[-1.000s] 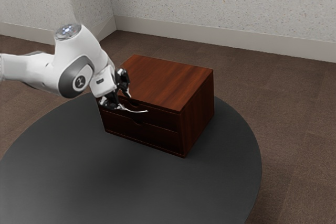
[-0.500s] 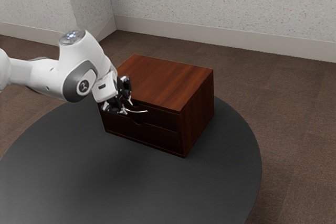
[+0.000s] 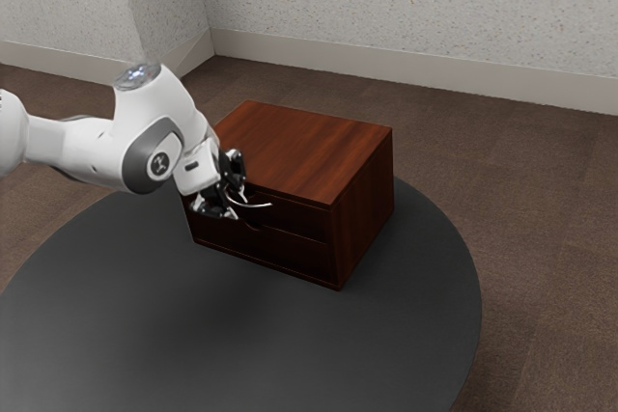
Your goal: Pull the drawer handle with one arm to open the drawer
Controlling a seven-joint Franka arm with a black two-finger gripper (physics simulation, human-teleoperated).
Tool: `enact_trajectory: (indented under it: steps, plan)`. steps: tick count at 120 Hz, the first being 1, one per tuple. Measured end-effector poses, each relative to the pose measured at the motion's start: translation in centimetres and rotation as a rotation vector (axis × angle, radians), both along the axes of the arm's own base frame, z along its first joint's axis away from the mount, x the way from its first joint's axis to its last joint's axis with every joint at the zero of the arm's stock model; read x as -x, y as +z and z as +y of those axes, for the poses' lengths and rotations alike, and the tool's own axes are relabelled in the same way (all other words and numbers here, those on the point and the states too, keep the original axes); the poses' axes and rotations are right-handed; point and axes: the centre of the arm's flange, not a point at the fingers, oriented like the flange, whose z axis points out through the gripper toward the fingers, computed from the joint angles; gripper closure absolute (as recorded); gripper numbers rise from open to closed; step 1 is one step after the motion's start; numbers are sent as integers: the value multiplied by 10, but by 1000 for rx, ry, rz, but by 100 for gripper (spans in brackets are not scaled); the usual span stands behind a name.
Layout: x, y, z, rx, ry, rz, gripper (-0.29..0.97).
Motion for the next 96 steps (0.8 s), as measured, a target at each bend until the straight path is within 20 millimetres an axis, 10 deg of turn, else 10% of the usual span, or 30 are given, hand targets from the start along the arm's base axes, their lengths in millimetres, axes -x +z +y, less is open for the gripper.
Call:
enact_trajectory:
  steps: [96]
  plan:
    - [28, -6, 0, -13, -8, 22, 68]
